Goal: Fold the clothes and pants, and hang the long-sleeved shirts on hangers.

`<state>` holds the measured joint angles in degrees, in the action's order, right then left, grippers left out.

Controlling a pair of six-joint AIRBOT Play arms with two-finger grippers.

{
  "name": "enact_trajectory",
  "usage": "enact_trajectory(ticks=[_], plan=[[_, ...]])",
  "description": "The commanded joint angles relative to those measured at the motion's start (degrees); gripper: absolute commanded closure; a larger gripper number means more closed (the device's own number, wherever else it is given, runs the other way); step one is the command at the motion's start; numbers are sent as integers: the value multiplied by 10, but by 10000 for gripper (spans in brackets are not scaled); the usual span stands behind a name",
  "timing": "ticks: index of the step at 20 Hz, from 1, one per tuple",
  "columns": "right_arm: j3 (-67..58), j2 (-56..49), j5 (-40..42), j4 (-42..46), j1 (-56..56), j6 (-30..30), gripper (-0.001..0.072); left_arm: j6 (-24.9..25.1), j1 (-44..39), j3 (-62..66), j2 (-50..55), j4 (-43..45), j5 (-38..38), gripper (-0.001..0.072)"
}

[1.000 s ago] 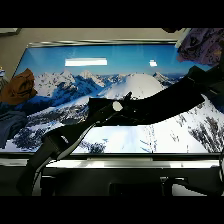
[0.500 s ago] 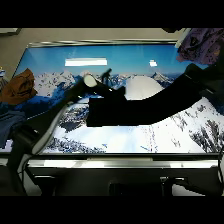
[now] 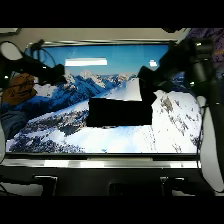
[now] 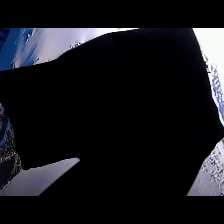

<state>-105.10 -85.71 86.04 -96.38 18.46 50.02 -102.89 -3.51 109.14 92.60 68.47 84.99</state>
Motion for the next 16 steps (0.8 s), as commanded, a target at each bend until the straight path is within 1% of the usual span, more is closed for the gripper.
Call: enact_trajectory(ticks=[1, 4, 6, 9, 16], plan=[[0, -43, -44, 15, 82, -74, 680, 0, 66, 0, -35, 21, 27, 691], [0, -81, -87, 10, 121, -104, 680, 5, 79, 0, -40, 21, 27, 691], [0, -104, -108, -5, 139, -115, 680, 24, 77, 0, -40, 21, 27, 691], [0, -131, -120, -11, 160, -125, 680, 24, 77, 0, -41, 21, 27, 691], [0, -181, -187, -16, 183, -141, 680, 24, 77, 0, -41, 21, 24, 691]])
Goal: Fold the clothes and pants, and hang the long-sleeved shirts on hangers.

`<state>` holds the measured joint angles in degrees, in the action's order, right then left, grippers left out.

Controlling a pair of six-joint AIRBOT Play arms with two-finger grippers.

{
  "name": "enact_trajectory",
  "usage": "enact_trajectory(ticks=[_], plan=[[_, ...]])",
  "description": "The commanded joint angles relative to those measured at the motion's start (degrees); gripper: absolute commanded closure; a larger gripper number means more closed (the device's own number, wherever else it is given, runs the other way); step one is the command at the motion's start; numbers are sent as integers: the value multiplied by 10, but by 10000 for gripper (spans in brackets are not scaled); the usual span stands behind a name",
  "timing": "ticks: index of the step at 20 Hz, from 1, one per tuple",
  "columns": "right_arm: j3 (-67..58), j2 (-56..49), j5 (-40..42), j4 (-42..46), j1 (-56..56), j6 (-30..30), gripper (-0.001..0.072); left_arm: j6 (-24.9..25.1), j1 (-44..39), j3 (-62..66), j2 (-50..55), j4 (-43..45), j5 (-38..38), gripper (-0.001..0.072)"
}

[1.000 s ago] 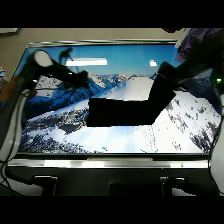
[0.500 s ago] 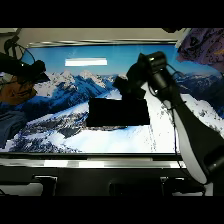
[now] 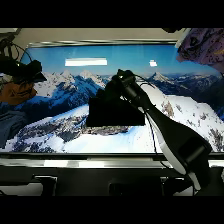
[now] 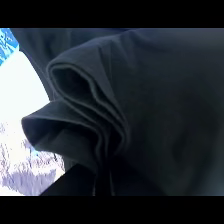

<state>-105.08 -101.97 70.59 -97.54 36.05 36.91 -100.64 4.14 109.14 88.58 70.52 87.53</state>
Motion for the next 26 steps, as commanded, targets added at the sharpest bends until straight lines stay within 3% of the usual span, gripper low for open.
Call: enact_trajectory(ticks=[1, 8, 9, 10, 12, 14, 18, 21, 26], plan=[[0, -21, -46, -1, 7, -15, 680, 1, 1, 0, 0, 1, -1, 691], [0, -46, -146, -12, 7, -47, 677, 2, 1, 0, 1, 1, -1, 690], [0, -51, -147, -28, 7, -33, 620, 1, 1, 0, 2, 1, -1, 691], [0, -56, -147, -47, 7, -13, 508, 1, 1, 0, 3, 1, -1, 691], [0, -56, -152, -78, 7, 32, 351, 1, 1, 0, 4, 1, -1, 690], [0, -46, -147, -99, 5, 76, 327, 1, 1, 0, 4, 1, -3, 691], [-1, -3, -102, -95, -28, 91, 326, 1, 1, 0, 4, 1, -3, 691], [-1, 41, -24, -99, -114, 170, 240, 4, 1, 0, 4, 1, -3, 690], [3, 81, 98, -118, -338, 359, 224, 17, 2, 0, 3, 1, -3, 690]])
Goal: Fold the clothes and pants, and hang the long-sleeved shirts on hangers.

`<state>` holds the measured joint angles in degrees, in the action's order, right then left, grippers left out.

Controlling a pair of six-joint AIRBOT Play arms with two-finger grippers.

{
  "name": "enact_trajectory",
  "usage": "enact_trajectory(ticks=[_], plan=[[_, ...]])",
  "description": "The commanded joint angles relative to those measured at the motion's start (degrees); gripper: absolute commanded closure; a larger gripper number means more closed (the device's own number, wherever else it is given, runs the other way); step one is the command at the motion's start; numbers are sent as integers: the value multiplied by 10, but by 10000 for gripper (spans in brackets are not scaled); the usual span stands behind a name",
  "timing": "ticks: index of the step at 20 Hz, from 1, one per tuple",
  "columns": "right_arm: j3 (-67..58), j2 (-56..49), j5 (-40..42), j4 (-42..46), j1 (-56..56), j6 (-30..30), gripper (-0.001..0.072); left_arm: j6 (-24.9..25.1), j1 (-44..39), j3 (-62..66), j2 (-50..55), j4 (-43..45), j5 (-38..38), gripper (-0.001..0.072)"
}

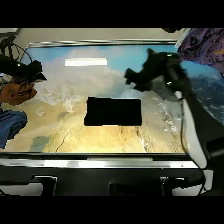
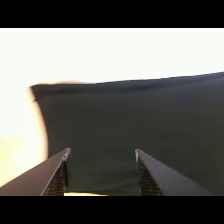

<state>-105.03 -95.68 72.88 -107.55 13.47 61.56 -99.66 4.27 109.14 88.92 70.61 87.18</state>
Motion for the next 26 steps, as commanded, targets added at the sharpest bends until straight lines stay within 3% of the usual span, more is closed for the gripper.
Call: enact_trajectory(ticks=[1, 5, 10, 19, 20, 23, 25, 26], plan=[[15, 18, 76, -52, -157, 153, 224, 15, 1, 0, 0, 0, 0, 690], [132, 7, 85, -201, -274, 294, 224, 33, 1, 0, 0, 0, 0, 690], [276, -34, 30, -283, -276, 406, 226, 32, 0, 0, 0, 0, 0, 690], [305, -87, -54, -314, -181, 436, 258, 32, 0, 0, 0, 0, 0, 690], [305, -87, -64, -317, -173, 435, 282, 32, 0, 0, 0, 0, 0, 690], [305, -87, -78, -318, -149, 427, 470, 32, 0, 0, 0, 0, 0, 690], [299, -85, -72, -321, -142, 423, 676, 32, 0, 0, 0, 0, 0, 690], [293, -80, -68, -328, -144, 421, 680, 32, 0, 0, 0, 0, 0, 690]])
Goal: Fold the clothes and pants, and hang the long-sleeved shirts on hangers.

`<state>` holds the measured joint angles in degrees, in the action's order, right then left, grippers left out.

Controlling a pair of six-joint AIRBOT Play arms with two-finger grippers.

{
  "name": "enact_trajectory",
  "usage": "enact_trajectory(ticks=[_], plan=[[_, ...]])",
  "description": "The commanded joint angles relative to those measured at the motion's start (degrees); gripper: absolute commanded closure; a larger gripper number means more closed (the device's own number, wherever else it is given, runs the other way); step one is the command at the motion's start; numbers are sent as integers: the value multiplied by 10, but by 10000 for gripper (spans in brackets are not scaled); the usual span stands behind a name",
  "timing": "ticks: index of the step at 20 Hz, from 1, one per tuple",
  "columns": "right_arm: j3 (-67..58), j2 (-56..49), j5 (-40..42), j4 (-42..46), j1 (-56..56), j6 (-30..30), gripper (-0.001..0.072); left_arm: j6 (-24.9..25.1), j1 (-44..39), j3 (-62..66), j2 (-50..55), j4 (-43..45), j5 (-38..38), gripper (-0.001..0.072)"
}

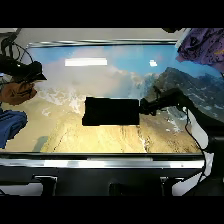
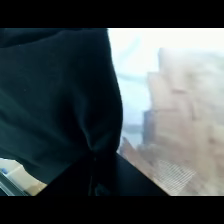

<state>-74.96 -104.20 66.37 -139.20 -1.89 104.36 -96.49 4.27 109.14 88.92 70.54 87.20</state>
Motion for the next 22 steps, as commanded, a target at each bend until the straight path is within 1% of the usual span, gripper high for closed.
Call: enact_trajectory(ticks=[1, 2, 6, 9, 15, 19, 22], plan=[[-17, 14, -3, -6, 8, -11, 680, 0, 0, 0, 0, 0, 0, 690], [-33, 24, -4, 3, 5, -21, 681, 0, 0, 0, 0, 0, 0, 690], [-129, 34, 15, 38, -31, -101, 680, 0, 0, 0, 0, 0, 0, 690], [-195, 34, 33, 48, -65, -136, 680, 0, 0, 0, 0, 0, 0, 690], [-321, 34, 52, 118, -145, -212, 680, 0, 0, 0, 0, 0, 0, 690], [-383, 34, 58, 155, -208, -262, 680, 0, 0, 0, 0, 0, 0, 690], [-397, 47, 60, 204, -255, -296, 680, 0, 0, 0, 0, 0, 1, 690]])
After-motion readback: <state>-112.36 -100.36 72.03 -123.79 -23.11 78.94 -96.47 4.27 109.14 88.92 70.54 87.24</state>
